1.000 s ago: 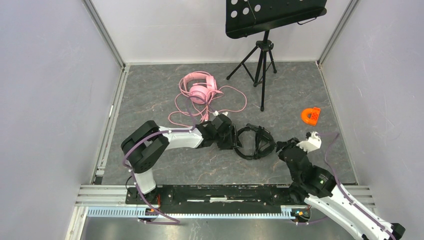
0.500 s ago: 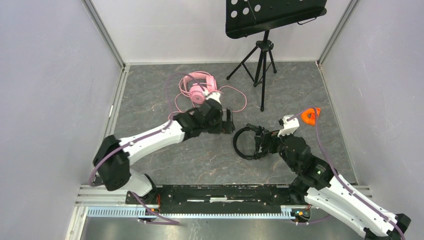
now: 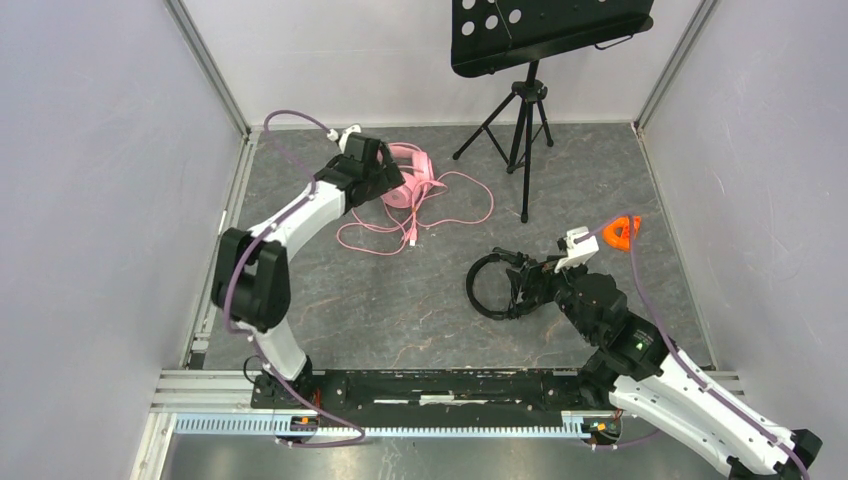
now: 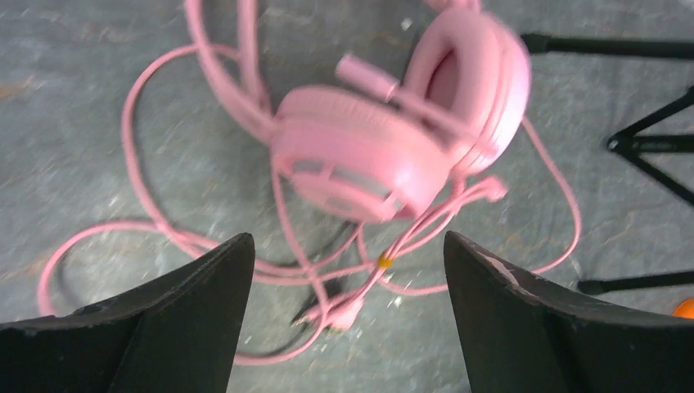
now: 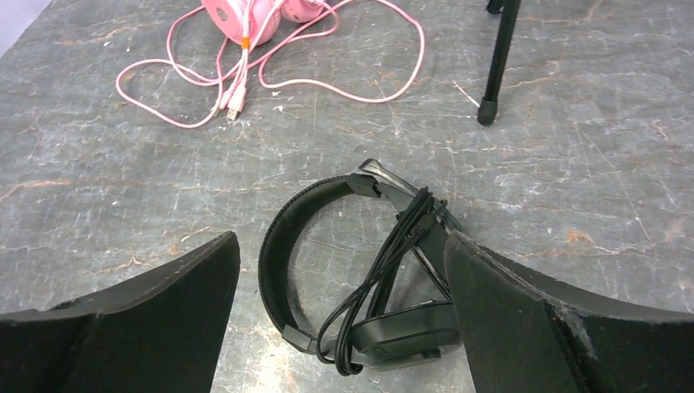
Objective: Wrap the headphones
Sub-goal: Pick up the headphones from the corner of the board.
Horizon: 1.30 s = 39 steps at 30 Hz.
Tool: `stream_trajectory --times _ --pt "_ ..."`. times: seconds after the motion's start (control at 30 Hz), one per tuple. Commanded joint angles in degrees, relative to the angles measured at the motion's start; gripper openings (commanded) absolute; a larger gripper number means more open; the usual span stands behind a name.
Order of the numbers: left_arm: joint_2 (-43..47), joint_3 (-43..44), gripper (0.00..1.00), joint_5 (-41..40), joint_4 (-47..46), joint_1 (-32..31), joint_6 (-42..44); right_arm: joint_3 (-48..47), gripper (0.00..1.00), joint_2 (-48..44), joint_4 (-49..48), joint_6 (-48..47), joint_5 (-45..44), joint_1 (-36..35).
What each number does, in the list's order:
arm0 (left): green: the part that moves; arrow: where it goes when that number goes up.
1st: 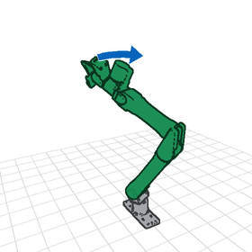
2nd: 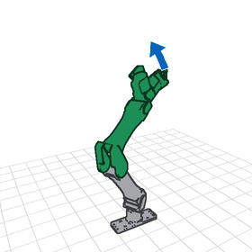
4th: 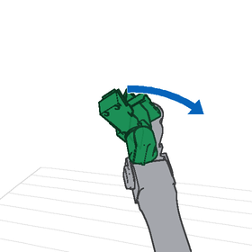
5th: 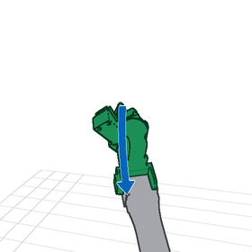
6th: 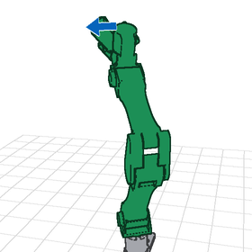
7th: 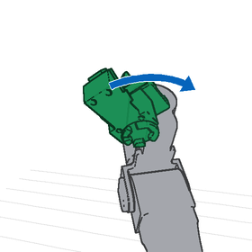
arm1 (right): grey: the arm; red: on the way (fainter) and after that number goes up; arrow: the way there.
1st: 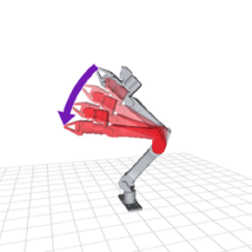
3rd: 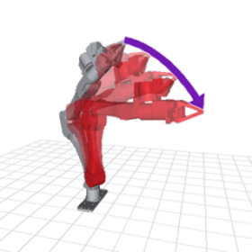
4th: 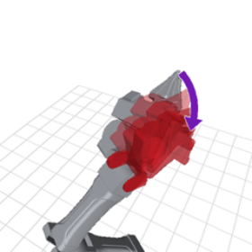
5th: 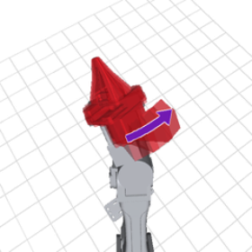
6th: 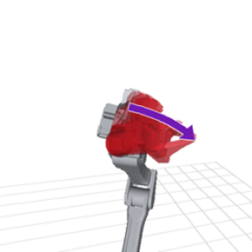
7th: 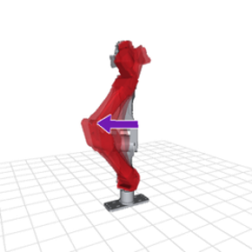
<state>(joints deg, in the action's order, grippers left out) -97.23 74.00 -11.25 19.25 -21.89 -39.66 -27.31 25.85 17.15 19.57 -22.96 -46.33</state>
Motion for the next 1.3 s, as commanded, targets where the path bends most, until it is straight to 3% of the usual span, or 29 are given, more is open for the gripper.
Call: stream_trajectory --times 0.0,0.07,0.27,0.53,0.8,0.97,1.07,1.27 --pt "-8.82 13.22 0.89 -1.57 -1.26 1.32 -2.72 0.68 0.98 0.96 -3.69 -1.47 3.42 0.02" --pt "-12.91 19.07 0.86 -1.26 1.75 2.72 -0.84 1.90 0.98 1.23 -4.02 -0.81 4.28 0.08" --pt "-19.34 25.99 0.80 -1.48 5.75 7.82 3.60 5.09 0.98 1.41 -5.91 0.60 8.08 0.06" --pt "-30.50 39.98 0.71 3.26 14.43 12.73 10.87 5.96 0.98 3.25 -6.87 -0.51 7.33 0.05" --pt "-36.14 41.15 0.71 13.47 11.58 13.34 13.45 6.47 0.98 7.12 -9.94 0.75 7.78 0.02" --pt "-39.56 42.32 0.73 12.58 12.46 13.58 14.23 6.40 0.98 8.56 -10.40 1.37 8.80 0.08" --pt "-40.49 42.67 0.63 13.33 12.56 13.86 14.27 5.98 0.98 8.56 -9.79 1.60 8.31 0.03" --pt "-36.26 42.59 0.21 14.29 11.87 13.80 18.59 5.95 0.98 7.21 -9.57 2.51 9.06 0.01"
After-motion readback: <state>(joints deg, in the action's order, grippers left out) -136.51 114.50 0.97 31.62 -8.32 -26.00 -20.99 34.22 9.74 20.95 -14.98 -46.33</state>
